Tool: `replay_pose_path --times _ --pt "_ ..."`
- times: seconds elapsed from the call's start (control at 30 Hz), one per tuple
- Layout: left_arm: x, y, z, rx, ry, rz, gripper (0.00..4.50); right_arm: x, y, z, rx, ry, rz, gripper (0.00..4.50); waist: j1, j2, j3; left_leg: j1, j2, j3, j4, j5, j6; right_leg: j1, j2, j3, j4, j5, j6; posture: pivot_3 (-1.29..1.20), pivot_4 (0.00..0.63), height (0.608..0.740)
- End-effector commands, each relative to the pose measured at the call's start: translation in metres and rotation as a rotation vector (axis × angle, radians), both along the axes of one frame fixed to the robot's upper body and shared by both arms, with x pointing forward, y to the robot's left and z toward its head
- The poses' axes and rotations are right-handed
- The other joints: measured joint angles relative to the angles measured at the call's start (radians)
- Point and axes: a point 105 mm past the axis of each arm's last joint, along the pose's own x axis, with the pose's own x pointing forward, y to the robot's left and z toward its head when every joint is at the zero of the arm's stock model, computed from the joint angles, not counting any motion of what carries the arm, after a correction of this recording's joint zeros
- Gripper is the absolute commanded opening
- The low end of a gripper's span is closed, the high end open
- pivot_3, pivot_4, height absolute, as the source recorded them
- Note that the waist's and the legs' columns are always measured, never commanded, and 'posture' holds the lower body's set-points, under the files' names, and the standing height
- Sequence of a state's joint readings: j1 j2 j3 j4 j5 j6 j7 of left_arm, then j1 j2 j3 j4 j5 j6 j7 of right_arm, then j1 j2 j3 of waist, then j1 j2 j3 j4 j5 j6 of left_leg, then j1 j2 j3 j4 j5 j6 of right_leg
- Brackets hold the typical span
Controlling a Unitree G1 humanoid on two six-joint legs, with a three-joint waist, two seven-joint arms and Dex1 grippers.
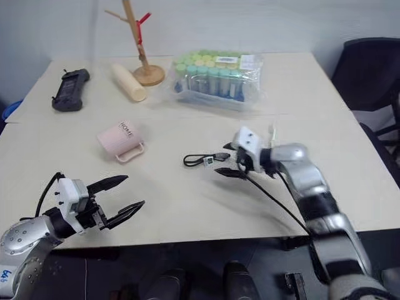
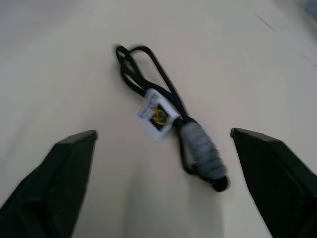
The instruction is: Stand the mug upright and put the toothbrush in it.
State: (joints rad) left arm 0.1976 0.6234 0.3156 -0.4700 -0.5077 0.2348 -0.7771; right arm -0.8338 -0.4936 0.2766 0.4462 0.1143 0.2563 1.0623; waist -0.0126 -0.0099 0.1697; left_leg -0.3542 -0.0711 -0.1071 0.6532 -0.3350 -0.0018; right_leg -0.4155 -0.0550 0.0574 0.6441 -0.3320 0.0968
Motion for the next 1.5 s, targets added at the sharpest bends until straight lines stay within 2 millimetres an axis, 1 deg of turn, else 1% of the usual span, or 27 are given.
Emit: replay_pose_path --times 0.03,0.13,0.17,0.23,0.27,0.37,0.47,0.53,0.6,0.63,0.7,0.77,0.8,0.83,0.9,0.93,0.97,1.0,1.03,1.07,1.1,1.17,1.2,1.23,1.27,1.4,1.5 --pt "-0.005 -0.002 0.006 0.015 -0.047 -0.002 4.46 0.015 0.007 -0.003 -0.07 -0.01 0.0 4.5 -0.004 0.0 0.0 0.0 0.0 0.0 0.0 0.0 0.0 0.0 0.0 0.0 0.0 0.0 0.0 0.0 0.15 0.74" --pt "-0.005 0.0 0.005 0.017 -0.052 0.011 4.46 0.022 0.009 -0.008 -0.091 0.002 0.0 4.5 -0.009 0.0 0.0 -0.001 0.001 -0.001 -0.003 0.0 -0.001 -0.002 0.0 -0.001 -0.001 0.0 -0.001 0.0 0.15 0.74" --pt "-0.005 0.001 0.005 0.017 -0.053 0.015 4.5 0.022 0.013 -0.01 -0.091 0.018 0.011 4.11 -0.01 0.0 0.0 -0.002 0.001 -0.001 -0.003 0.0 -0.001 -0.003 0.0 -0.002 -0.001 0.0 -0.001 0.0 0.15 0.74" --pt "-0.004 -0.001 0.005 0.015 -0.052 0.013 4.5 0.025 0.02 -0.012 -0.096 0.017 0.021 3.67 -0.016 0.0 0.0 -0.004 0.0 0.001 -0.002 0.0 -0.001 -0.006 0.0 -0.002 0.0 0.0 -0.001 0.0 0.15 0.74" --pt "-0.004 -0.002 0.005 0.015 -0.053 0.01 4.5 0.024 0.022 -0.014 -0.099 0.024 0.032 3.32 -0.02 0.0 0.0 -0.004 0.0 0.002 -0.002 0.0 -0.001 -0.006 -0.001 -0.002 0.0 0.0 -0.001 0.0 0.15 0.74" --pt "-0.003 -0.004 0.004 0.014 -0.054 0.006 4.5 0.022 0.024 -0.014 -0.078 0.038 0.061 2.37 -0.022 0.0 0.0 -0.004 0.0 0.004 0.0 0.001 -0.001 -0.008 -0.001 -0.001 0.004 0.0 -0.001 0.0 0.15 0.74" --pt "0.0 -0.003 0.004 0.014 -0.055 0.002 4.5 0.018 0.021 -0.012 -0.048 0.037 0.085 1.39 -0.019 0.0 0.0 -0.004 0.0 0.004 0.0 0.001 -0.002 -0.009 -0.001 -0.001 0.007 0.0 -0.001 0.0 0.15 0.74" --pt "0.002 -0.005 0.003 0.011 -0.053 -0.012 4.5 0.011 0.021 -0.004 0.021 0.025 0.14 0.69 -0.018 0.0 0.0 -0.004 0.0 0.004 0.0 0.001 -0.002 -0.009 -0.001 -0.001 0.007 0.0 -0.001 0.0 0.15 0.74" --pt "0.005 -0.01 0.001 0.003 -0.049 -0.034 4.5 -0.006 0.02 0.017 0.175 0.011 0.248 0.21 -0.014 0.0 0.0 -0.004 0.0 0.004 0.0 0.001 -0.002 -0.009 -0.001 -0.001 0.007 0.0 -0.001 0.0 0.15 0.74" --pt "0.006 -0.012 0.0 0.0 -0.047 -0.042 4.5 -0.012 0.018 0.025 0.223 0.008 0.275 0.18 -0.013 0.001 0.0 -0.004 0.001 0.003 0.0 0.001 -0.002 -0.009 -0.001 -0.002 0.007 0.0 -0.001 0.0 0.15 0.74" --pt "0.01 -0.017 -0.002 -0.006 -0.042 -0.07 4.5 -0.015 0.002 0.039 0.282 -0.021 0.231 0.18 -0.014 0.003 0.002 -0.006 0.0 0.003 0.0 0.001 -0.002 -0.01 -0.001 -0.002 0.006 0.0 0.0 0.0 0.15 0.74" --pt "0.015 -0.023 -0.003 -0.015 -0.04 -0.105 4.5 -0.024 -0.023 0.059 0.351 -0.098 0.172 0.18 -0.01 0.003 0.002 -0.01 0.0 0.003 0.003 0.001 -0.001 -0.013 -0.002 -0.002 0.007 0.0 0.0 0.0 0.15 0.74" --pt "0.017 -0.025 -0.003 -0.019 -0.041 -0.117 4.5 -0.028 -0.032 0.066 0.374 -0.116 0.148 0.18 -0.007 0.003 0.002 -0.013 0.0 0.002 0.006 0.001 -0.001 -0.015 -0.002 -0.003 0.008 0.0 0.0 0.0 0.15 0.74" --pt "0.02 -0.03 -0.003 -0.032 -0.042 -0.139 4.5 -0.032 -0.054 0.073 0.391 -0.139 0.075 0.18 -0.006 0.003 0.002 -0.015 0.0 0.001 0.008 0.0 -0.001 -0.016 -0.002 -0.004 0.008 0.0 0.0 0.0 0.15 0.74" --pt "0.025 -0.04 -0.002 -0.064 -0.035 -0.178 4.5 -0.038 -0.099 0.078 0.365 -0.17 -0.09 0.18 0.012 0.003 0.002 -0.016 -0.001 0.001 0.009 0.0 -0.001 -0.015 -0.003 -0.004 0.009 0.0 0.0 0.0 0.15 0.74" --pt "0.025 -0.047 -0.001 -0.087 -0.024 -0.211 4.5 -0.042 -0.125 0.079 0.347 -0.184 -0.188 0.18 0.018 0.003 0.002 -0.016 -0.001 0.001 0.01 0.0 -0.001 -0.015 -0.003 -0.005 0.009 0.0 0.0 0.0 0.15 0.74" --pt "0.025 -0.051 -0.001 -0.101 -0.017 -0.233 4.5 -0.045 -0.14 0.079 0.335 -0.191 -0.246 0.18 0.022 0.003 0.002 -0.016 -0.001 0.001 0.011 0.0 -0.001 -0.014 -0.003 -0.005 0.009 0.0 0.0 0.0 0.15 0.74" --pt "0.024 -0.056 0.0 -0.117 -0.013 -0.254 4.5 -0.049 -0.161 0.077 0.306 -0.199 -0.327 0.18 0.024 0.003 0.002 -0.015 -0.002 0.001 0.011 0.0 0.0 -0.014 -0.003 -0.005 0.009 0.0 0.0 0.0 0.15 0.74" --pt "0.024 -0.059 0.0 -0.126 -0.012 -0.266 4.5 -0.051 -0.173 0.075 0.285 -0.204 -0.377 0.18 0.026 0.003 0.002 -0.015 -0.002 0.001 0.011 0.0 0.0 -0.013 -0.003 -0.004 0.009 0.0 0.0 0.0 0.15 0.74" --pt "0.023 -0.063 0.0 -0.129 -0.012 -0.287 4.5 -0.054 -0.2 0.069 0.245 -0.203 -0.495 0.18 0.024 0.003 0.002 -0.015 -0.002 0.002 0.011 0.0 0.001 -0.013 -0.003 -0.003 0.009 0.0 0.001 0.0 0.15 0.74" --pt "0.023 -0.066 0.0 -0.13 -0.013 -0.301 4.5 -0.058 -0.22 0.064 0.215 -0.202 -0.575 0.18 0.024 0.003 0.002 -0.014 -0.002 0.003 0.011 0.0 0.001 -0.014 -0.003 -0.003 0.009 0.0 0.001 0.0 0.15 0.74" --pt "0.025 -0.073 -0.002 -0.133 -0.016 -0.334 4.5 -0.069 -0.266 0.051 0.129 -0.226 -0.743 0.18 0.024 0.003 0.002 -0.014 -0.002 0.004 0.011 0.0 0.001 -0.014 -0.002 -0.002 0.01 0.0 0.001 0.0 0.15 0.74" --pt "0.027 -0.077 -0.002 -0.133 -0.022 -0.347 4.5 -0.074 -0.282 0.047 0.107 -0.267 -0.797 0.18 0.026 0.003 0.002 -0.014 -0.002 0.004 0.011 0.0 0.001 -0.014 -0.002 -0.002 0.01 0.0 0.001 0.0 0.15 0.74" --pt "0.028 -0.08 -0.002 -0.134 -0.02 -0.363 4.5 -0.077 -0.293 0.042 0.109 -0.277 -0.844 0.18 0.027 0.003 0.002 -0.013 -0.002 0.005 0.011 0.0 0.001 -0.013 -0.003 -0.001 0.011 0.0 0.001 0.0 0.15 0.74" --pt "0.03 -0.082 -0.002 -0.131 -0.022 -0.373 4.5 -0.077 -0.298 0.035 0.115 -0.267 -0.87 0.18 0.025 0.003 0.002 -0.013 -0.002 0.005 0.011 0.0 0.001 -0.013 -0.002 -0.001 0.011 0.0 0.001 0.0 0.15 0.74" --pt "0.033 -0.085 -0.001 -0.129 -0.015 -0.391 4.5 -0.074 -0.311 0.004 0.086 -0.231 -0.95 0.18 0.005 0.003 0.002 -0.011 -0.001 0.008 0.011 0.0 0.001 -0.013 -0.001 0.001 0.012 0.001 0.001 0.0 0.15 0.74" --pt "0.033 -0.084 -0.001 -0.115 -0.014 -0.396 4.5 -0.07 -0.315 -0.014 0.124 -0.192 -1.003 0.18 -0.004 0.003 0.002 -0.011 0.0 0.008 0.01 0.0 0.001 -0.013 0.0 0.002 0.012 0.001 0.001 0.0 0.15 0.74"
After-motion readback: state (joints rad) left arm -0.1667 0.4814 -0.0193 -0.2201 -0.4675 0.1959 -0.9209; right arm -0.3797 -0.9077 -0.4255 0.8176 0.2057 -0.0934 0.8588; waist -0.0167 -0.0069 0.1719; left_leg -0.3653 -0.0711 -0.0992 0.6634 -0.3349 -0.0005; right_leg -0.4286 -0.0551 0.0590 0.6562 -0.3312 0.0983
